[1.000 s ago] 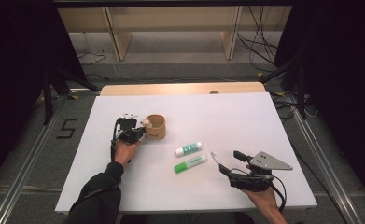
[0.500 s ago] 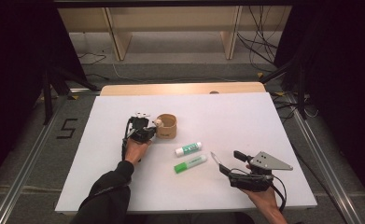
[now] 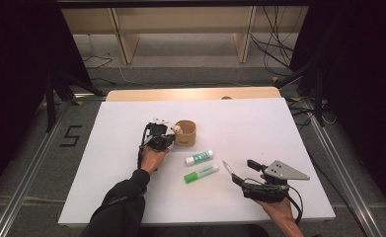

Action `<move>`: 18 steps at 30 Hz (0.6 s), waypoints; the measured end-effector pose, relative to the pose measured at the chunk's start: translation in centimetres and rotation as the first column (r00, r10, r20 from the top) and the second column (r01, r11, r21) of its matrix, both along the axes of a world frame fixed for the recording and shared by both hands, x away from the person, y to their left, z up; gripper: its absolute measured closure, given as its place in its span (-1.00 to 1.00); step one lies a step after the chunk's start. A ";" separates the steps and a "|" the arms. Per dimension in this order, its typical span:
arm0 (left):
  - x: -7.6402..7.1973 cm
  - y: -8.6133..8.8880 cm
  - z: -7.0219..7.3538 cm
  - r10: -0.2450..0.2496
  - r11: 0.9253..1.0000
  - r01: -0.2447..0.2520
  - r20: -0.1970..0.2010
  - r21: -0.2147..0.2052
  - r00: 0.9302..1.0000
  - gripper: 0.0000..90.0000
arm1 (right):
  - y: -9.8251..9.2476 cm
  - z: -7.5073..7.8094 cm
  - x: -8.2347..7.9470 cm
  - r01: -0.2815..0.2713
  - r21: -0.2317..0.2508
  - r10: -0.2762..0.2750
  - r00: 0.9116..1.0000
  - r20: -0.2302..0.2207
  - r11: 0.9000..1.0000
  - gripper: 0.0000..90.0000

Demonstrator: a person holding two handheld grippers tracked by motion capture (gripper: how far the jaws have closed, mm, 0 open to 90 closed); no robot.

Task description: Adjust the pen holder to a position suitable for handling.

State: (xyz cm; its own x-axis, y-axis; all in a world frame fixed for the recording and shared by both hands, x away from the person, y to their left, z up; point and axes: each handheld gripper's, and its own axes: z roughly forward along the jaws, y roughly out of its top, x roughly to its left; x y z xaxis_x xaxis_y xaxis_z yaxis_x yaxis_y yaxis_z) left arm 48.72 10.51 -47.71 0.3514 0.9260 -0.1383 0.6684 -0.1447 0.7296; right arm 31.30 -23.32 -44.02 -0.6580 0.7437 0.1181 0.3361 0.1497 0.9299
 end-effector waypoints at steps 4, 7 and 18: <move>0.2 -0.7 0.0 -0.006 1.000 0.006 0.003 -0.002 1.000 0.99 | 0.0 0.0 0.0 -0.001 0.000 0.001 1.000 0.001 1.000 -0.44; 0.2 -1.0 0.0 -0.004 1.000 0.004 0.002 -0.008 1.000 0.99 | 0.0 0.0 0.0 -0.003 0.002 0.003 1.000 0.002 1.000 -0.44; 0.8 -1.7 0.2 -0.008 1.000 0.008 0.006 -0.006 1.000 0.99 | 0.0 0.0 0.0 -0.004 0.000 0.004 1.000 0.002 1.000 -0.44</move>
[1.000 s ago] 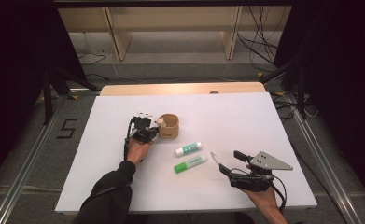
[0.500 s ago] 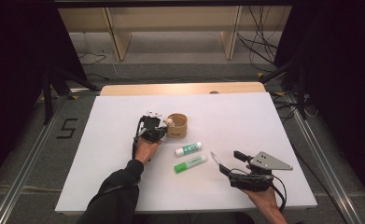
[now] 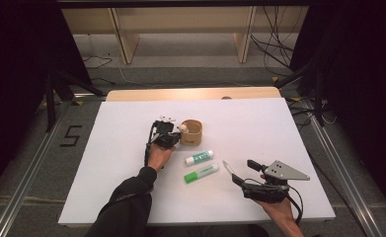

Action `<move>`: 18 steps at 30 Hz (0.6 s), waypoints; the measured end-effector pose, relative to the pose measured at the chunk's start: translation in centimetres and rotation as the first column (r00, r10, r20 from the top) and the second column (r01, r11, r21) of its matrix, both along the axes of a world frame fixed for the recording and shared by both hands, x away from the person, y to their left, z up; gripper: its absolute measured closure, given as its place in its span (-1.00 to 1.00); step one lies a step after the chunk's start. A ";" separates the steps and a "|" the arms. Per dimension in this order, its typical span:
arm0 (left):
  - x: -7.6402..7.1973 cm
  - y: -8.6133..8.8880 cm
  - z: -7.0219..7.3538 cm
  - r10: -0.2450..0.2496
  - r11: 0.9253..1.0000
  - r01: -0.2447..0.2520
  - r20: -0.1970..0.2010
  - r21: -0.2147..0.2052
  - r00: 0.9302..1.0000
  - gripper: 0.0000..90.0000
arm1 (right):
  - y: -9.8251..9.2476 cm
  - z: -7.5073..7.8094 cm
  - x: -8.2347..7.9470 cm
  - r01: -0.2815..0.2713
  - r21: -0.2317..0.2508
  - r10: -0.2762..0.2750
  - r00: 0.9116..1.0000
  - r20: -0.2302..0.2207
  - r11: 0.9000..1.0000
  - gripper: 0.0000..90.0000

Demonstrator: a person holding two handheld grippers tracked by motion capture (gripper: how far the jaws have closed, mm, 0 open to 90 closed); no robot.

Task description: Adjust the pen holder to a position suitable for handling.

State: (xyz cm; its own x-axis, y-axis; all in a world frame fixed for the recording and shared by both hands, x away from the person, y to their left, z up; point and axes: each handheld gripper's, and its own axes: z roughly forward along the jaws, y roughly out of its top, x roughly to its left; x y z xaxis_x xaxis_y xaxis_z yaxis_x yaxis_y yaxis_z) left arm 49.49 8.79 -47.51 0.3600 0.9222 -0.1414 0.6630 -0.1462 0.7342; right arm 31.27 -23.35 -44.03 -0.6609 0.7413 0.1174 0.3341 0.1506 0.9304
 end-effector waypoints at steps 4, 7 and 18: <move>0.1 -0.1 -0.1 0.009 1.000 -0.009 0.002 -0.003 1.000 0.99 | 0.0 0.0 0.0 0.000 0.001 0.000 1.000 -0.001 1.000 -0.44; 0.3 -0.4 -0.2 0.008 1.000 -0.008 0.000 -0.005 1.000 0.99 | 0.1 0.0 0.0 -0.001 -0.001 0.001 1.000 -0.002 1.000 -0.44; 0.7 -1.6 -0.2 -0.009 1.000 0.009 0.005 -0.009 1.000 0.98 | -0.1 0.0 0.0 0.001 0.001 -0.001 1.000 0.000 1.000 -0.44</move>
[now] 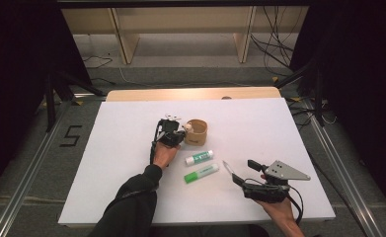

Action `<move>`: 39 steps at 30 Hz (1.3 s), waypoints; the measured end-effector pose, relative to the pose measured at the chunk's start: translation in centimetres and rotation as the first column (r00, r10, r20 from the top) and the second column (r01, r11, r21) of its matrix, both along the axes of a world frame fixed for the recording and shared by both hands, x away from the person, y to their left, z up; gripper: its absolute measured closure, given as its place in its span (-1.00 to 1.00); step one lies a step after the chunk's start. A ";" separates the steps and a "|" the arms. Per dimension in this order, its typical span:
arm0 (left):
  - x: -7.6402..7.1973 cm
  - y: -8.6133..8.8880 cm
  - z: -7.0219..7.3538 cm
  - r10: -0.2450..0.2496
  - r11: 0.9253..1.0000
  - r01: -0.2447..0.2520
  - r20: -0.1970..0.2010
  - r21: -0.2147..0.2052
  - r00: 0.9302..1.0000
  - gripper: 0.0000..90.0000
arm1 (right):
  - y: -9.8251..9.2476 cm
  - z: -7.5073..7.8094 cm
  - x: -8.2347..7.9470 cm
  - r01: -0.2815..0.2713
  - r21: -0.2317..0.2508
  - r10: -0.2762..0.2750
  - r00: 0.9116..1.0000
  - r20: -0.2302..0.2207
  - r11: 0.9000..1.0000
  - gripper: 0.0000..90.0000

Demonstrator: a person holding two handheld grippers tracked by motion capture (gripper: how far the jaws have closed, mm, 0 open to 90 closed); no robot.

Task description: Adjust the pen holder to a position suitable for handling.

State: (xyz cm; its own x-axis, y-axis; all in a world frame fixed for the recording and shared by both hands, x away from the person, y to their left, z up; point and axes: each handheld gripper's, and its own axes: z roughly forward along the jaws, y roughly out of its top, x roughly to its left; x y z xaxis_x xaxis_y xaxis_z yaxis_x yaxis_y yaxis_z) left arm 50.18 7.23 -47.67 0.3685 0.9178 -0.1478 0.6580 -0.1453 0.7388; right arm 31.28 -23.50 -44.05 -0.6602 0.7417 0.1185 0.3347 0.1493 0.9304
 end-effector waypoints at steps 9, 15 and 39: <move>-1.6 2.5 1.4 -0.028 1.000 0.028 0.018 -0.007 0.999 0.78 | 0.0 -0.1 0.0 0.000 -0.002 0.000 1.000 -0.004 1.000 -0.44; -3.7 4.7 2.6 -0.097 0.995 0.097 0.020 -0.026 0.995 0.33 | 0.1 -0.2 0.1 0.000 -0.006 0.000 1.000 -0.012 1.000 -0.44; -9.9 7.2 5.0 -0.218 0.969 0.228 0.112 -0.090 0.970 -0.44 | 0.1 -0.2 0.2 -0.009 -0.009 0.009 1.000 -0.015 1.000 -0.44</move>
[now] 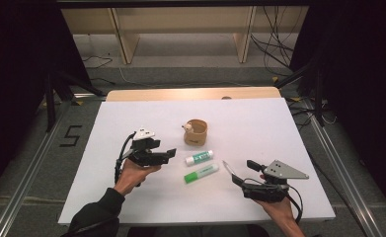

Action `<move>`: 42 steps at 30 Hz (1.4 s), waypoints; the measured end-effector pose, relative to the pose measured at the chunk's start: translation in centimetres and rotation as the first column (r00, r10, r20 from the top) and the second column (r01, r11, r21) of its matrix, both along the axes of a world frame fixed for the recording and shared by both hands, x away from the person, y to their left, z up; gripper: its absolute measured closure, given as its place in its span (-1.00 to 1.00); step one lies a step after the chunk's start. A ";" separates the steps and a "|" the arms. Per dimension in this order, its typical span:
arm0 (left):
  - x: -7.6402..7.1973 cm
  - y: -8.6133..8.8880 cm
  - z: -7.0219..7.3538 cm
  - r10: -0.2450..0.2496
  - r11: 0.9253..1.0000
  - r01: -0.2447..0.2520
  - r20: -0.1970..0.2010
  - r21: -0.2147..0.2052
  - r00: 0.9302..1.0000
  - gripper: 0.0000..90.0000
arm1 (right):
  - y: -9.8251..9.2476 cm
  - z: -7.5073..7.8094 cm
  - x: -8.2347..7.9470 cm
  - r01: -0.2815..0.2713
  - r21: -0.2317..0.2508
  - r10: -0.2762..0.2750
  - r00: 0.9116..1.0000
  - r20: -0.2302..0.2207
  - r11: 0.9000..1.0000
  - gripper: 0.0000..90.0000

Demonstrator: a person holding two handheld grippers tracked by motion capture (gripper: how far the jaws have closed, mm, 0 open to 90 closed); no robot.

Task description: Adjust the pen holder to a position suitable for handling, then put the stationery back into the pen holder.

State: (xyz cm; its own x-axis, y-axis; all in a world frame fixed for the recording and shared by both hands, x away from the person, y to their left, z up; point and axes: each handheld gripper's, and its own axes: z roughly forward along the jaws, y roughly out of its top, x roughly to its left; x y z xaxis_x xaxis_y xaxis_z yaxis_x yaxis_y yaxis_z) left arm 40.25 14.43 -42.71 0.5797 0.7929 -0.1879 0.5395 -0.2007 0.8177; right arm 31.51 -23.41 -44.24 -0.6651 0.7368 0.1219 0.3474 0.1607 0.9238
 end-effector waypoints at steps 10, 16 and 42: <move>-1.7 1.5 0.1 0.014 1.000 -0.014 0.023 -0.019 1.000 -0.53 | 0.1 0.0 0.0 -0.002 -0.003 0.002 1.000 0.000 1.000 -0.44; -2.6 1.8 0.3 -0.003 1.000 0.005 0.044 -0.025 0.999 -0.57 | 0.1 0.0 0.0 -0.003 -0.008 0.003 1.000 -0.002 1.000 -0.45; -4.6 3.5 0.4 0.010 0.998 -0.006 0.078 -0.057 0.997 -0.65 | 0.5 0.5 0.5 -0.053 -0.032 0.052 0.998 -0.024 0.998 -0.47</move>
State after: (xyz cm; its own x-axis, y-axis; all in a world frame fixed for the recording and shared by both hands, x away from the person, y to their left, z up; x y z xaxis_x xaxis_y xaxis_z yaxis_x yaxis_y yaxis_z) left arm 35.62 17.94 -42.28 0.5882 0.7868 -0.1870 0.4749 -0.1490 0.8673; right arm 32.05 -22.94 -43.77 -0.7003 0.7046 0.1145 0.3589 0.2089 0.9097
